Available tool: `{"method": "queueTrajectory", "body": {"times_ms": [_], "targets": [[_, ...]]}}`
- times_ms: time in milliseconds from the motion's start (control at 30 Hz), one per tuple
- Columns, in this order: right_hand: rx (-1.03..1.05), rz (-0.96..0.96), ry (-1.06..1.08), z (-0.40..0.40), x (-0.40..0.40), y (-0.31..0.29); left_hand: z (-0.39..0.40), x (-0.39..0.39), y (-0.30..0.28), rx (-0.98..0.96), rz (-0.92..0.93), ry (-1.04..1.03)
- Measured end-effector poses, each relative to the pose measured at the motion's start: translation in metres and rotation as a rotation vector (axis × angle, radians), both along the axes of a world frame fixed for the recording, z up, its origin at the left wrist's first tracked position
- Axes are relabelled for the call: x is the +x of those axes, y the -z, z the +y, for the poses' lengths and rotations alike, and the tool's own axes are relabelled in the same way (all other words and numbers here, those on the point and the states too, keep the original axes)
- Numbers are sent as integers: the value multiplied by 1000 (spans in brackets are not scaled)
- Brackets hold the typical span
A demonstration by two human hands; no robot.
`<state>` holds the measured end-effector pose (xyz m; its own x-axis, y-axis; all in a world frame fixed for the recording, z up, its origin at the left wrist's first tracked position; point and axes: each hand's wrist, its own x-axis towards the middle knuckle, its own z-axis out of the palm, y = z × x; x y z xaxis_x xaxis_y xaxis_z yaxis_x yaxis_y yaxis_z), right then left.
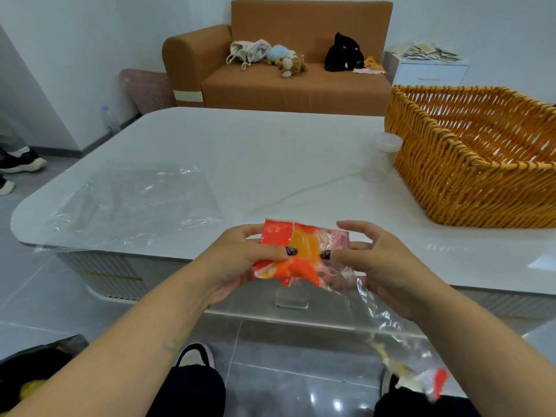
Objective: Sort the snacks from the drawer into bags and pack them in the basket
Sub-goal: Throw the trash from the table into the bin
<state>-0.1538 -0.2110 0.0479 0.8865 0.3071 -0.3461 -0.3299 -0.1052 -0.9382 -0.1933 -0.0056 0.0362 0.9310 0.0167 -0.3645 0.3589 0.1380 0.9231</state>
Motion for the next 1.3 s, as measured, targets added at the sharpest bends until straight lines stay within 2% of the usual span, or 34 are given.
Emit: {"method": "queueTrajectory", "body": {"times_ms": [100, 233, 333, 467, 533, 600, 667, 767, 833, 933, 1000, 1067, 1133, 1233, 1300], "targets": [[-87, -158, 65, 0, 0, 3, -5, 0, 7, 194, -30, -49], [-363, -528, 160, 6, -2, 7, -23, 1, 21, 362, -88, -143], [-343, -702, 206, 9, -4, 5, -32, 2, 22, 273, -104, -209], [-307, -796, 149, 10, -2, 3, -32, 6, 13, 156, -84, -243], [-290, -706, 82, 8, 0, 0, -29, 5, 9, 169, -90, -256], [-308, -458, -21, 4, 3, -3, -27, 5, 6, 213, -120, -298], [-420, -204, -171, -2, 6, -5, -24, 6, 3, 251, -148, -395], [-464, -22, -347, -12, 8, -14, -12, 8, -2, 238, -177, -547], [-343, 62, -412, -20, 9, -20, -3, 8, -7, 228, -191, -595], [-10, 207, -403, -32, 15, -24, 7, 5, -12, 288, -222, -595], [86, 202, -369, -34, 16, -23, 11, 2, -12, 389, -268, -588], [47, 105, -300, -28, 15, -18, 15, -1, -12, 423, -277, -567], [42, 57, -167, -18, 15, -12, 19, -4, -13, 316, -228, -491], [99, 82, -15, -7, 15, -5, 26, -9, -16, 65, -171, -245], [81, 74, 16, -1, 14, -3, 31, -12, -16, 22, -143, -67]]}}
